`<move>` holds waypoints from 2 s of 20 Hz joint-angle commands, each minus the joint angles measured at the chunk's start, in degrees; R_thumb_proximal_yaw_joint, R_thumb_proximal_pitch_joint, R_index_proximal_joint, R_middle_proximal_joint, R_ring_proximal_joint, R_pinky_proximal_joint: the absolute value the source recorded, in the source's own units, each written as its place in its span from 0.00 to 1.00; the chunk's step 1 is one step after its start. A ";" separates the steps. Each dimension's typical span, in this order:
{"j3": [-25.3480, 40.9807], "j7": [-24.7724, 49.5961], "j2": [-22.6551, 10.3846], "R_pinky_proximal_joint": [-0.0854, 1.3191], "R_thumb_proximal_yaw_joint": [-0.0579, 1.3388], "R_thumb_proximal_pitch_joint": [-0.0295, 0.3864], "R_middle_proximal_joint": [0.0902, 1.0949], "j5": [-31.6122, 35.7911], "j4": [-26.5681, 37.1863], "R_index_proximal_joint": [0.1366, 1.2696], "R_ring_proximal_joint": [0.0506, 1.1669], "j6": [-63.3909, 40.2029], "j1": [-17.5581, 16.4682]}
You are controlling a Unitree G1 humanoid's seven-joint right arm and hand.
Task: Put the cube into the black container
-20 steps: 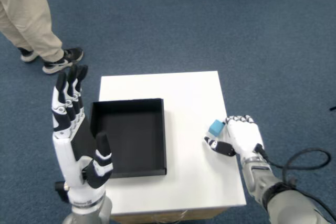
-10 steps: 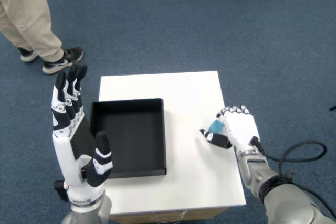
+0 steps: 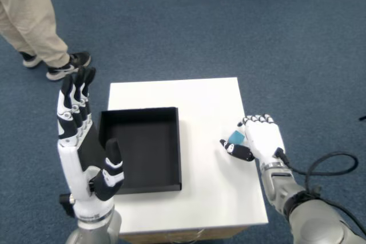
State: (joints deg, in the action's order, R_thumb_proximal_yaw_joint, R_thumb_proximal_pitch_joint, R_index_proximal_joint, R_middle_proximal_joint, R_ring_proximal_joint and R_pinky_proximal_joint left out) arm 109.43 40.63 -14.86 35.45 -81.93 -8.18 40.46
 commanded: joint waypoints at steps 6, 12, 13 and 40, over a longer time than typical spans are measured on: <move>-0.33 2.27 -1.14 0.17 0.35 0.05 0.19 -0.17 -1.30 0.34 0.17 0.97 2.94; -0.33 1.81 -1.35 0.17 0.36 0.05 0.19 -0.10 -1.27 0.34 0.17 1.17 2.68; -0.31 1.72 -1.32 0.17 0.36 0.05 0.19 -0.13 -1.27 0.34 0.17 1.24 2.72; 0.53 0.36 -2.40 0.20 0.35 0.06 0.22 -0.77 -1.23 0.37 0.19 1.72 0.30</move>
State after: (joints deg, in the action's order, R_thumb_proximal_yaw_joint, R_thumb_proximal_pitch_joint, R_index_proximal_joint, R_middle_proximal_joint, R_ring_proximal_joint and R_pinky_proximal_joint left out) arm 109.88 40.15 -15.86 35.12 -81.93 -7.30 38.08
